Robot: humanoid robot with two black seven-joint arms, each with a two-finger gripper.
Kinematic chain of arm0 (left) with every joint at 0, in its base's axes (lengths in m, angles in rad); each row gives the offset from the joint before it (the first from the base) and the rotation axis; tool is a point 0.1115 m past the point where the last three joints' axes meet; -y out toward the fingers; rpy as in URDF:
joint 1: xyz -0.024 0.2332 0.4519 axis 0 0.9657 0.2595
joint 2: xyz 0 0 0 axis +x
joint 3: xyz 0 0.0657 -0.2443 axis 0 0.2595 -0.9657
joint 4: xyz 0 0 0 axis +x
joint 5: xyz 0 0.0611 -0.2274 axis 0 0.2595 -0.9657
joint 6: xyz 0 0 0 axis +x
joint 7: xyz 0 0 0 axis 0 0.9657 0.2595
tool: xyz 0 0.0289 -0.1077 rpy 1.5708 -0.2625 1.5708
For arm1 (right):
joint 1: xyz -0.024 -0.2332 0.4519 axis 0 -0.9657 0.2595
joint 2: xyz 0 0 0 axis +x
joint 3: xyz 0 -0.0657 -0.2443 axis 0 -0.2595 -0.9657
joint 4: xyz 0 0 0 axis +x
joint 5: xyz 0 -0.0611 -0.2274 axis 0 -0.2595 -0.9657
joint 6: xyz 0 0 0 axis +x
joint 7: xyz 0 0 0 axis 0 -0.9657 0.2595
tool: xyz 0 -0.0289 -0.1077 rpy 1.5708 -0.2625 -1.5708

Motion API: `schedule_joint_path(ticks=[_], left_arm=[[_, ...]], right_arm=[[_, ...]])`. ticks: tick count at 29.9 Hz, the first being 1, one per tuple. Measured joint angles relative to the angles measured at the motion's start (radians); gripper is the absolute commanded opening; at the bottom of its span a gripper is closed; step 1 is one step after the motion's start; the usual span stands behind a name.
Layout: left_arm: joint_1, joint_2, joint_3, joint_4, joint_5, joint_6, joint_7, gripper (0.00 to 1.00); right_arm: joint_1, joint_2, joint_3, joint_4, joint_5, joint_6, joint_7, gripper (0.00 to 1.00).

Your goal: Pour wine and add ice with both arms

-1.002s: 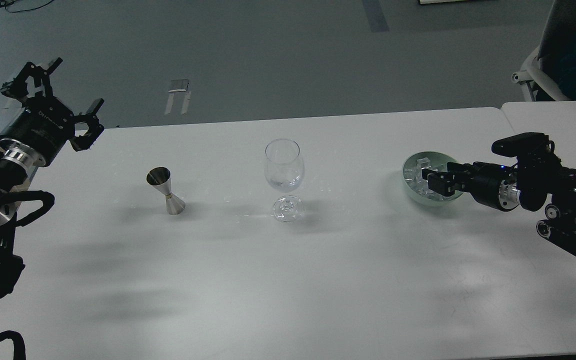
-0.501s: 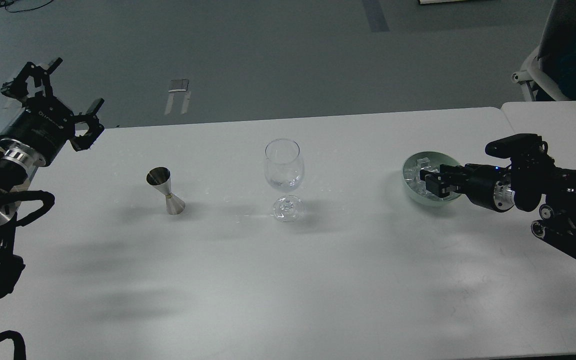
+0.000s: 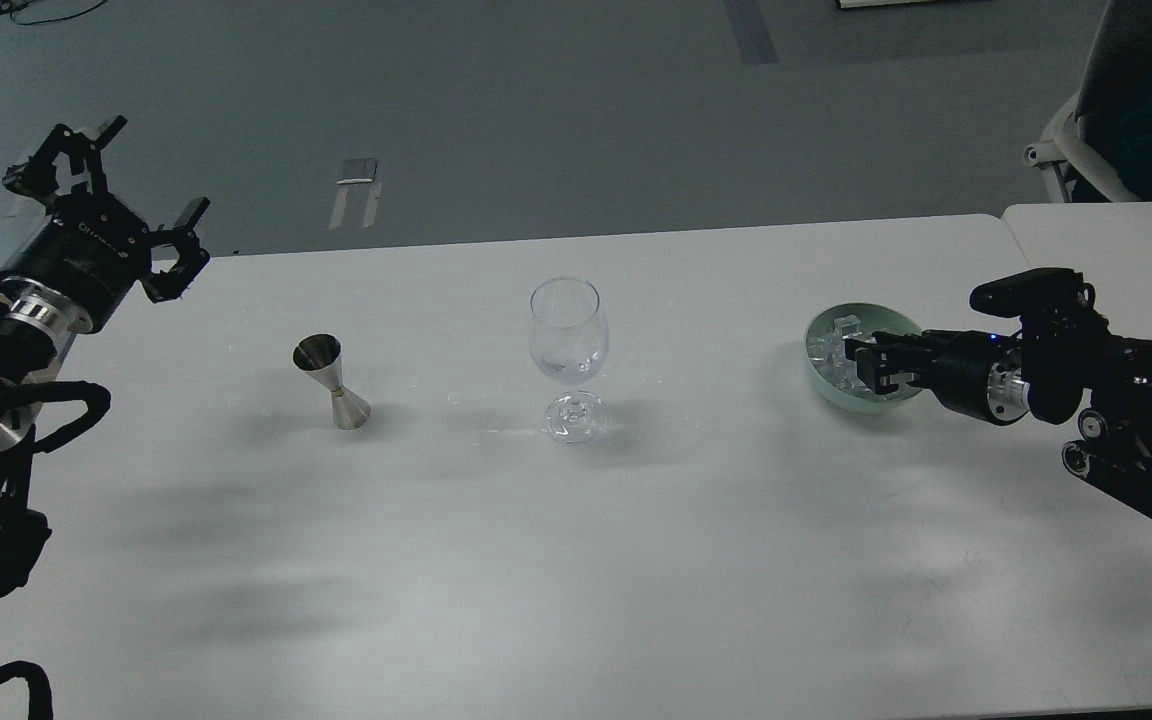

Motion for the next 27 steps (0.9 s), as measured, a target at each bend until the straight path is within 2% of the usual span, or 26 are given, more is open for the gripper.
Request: schedule_joint_path(ticks=[2, 4, 10, 15, 21, 24, 27], left_arm=[[0.0, 0.001, 0.0, 0.0, 0.0, 0.0, 0.0, 0.97], [0.0, 0.001, 0.0, 0.0, 0.0, 0.0, 0.0, 0.97], [0.0, 0.001, 0.0, 0.0, 0.0, 0.0, 0.0, 0.97], [0.0, 0.001, 0.0, 0.0, 0.0, 0.0, 0.0, 0.97], [-0.001, 0.001, -0.001, -0.002, 0.0, 0.0, 0.0, 0.97], [-0.005, 0.0, -0.001, -0.002, 0.0, 0.0, 0.0, 0.97], [-0.006, -0.004, -0.001, -0.002, 0.001, 0.0, 0.0, 0.97]], right_arm=[[0.0, 0.0, 0.0, 0.001, 0.0, 0.0, 0.0, 0.04], [-0.001, 0.0, 0.0, 0.002, 0.0, 0.0, 0.0, 0.0], [0.008, -0.022, 0.001, 0.02, 0.002, -0.001, 0.0, 0.0], [0.069, -0.136, 0.007, 0.104, 0.017, -0.003, -0.002, 0.0], [0.235, -0.337, 0.008, 0.288, 0.03, 0.039, 0.0, 0.0], [0.35, -0.389, 0.006, 0.361, 0.051, 0.093, 0.0, 0.0], [0.456, -0.392, 0.0, 0.393, 0.068, 0.143, 0.0, 0.0]])
